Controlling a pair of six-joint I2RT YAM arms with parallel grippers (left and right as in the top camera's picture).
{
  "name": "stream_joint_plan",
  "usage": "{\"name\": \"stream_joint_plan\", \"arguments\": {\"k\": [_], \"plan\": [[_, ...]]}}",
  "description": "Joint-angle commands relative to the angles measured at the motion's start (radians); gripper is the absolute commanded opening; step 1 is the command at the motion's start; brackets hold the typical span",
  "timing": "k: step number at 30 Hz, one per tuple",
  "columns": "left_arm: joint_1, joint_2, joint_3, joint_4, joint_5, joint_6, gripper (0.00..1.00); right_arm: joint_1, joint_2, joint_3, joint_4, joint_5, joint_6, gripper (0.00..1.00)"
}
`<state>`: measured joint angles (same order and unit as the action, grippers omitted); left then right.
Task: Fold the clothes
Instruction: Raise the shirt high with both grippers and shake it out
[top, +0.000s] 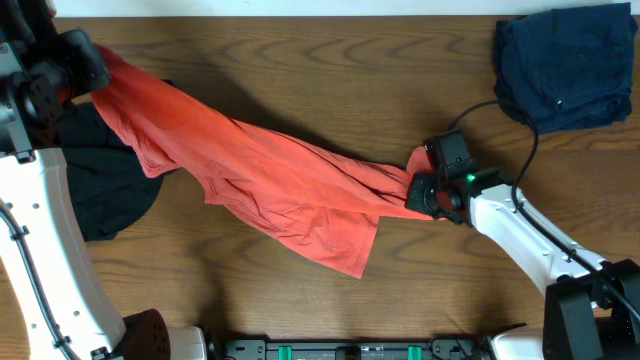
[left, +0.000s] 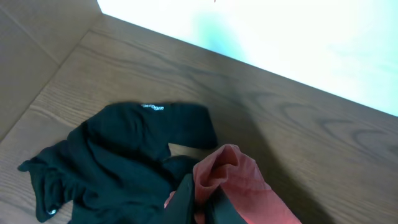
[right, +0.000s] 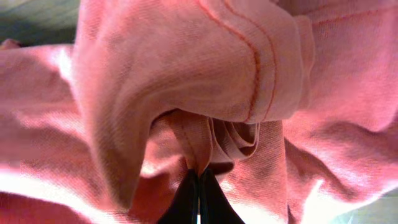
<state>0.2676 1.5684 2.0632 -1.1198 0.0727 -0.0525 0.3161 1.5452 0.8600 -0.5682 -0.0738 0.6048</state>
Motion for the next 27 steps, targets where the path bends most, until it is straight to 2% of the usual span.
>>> {"name": "stream_joint_plan", "arguments": {"k": [1, 7, 15, 27], "plan": [[0.006, 0.005, 0.003, 0.026, 0.011, -0.009, 0.06, -0.029, -0.060, 0.125, -0.032, 0.015, -0.103, 0.01], [0.006, -0.058, 0.011, 0.060, 0.031, -0.013, 0.06, -0.111, -0.154, 0.393, -0.145, 0.018, -0.192, 0.01], [0.006, -0.253, 0.011, 0.134, 0.032, -0.013, 0.06, -0.225, -0.215, 0.734, -0.324, 0.018, -0.313, 0.01], [0.006, -0.515, 0.011, 0.303, 0.031, -0.013, 0.06, -0.355, -0.328, 1.140, -0.532, 0.019, -0.409, 0.01]]}}
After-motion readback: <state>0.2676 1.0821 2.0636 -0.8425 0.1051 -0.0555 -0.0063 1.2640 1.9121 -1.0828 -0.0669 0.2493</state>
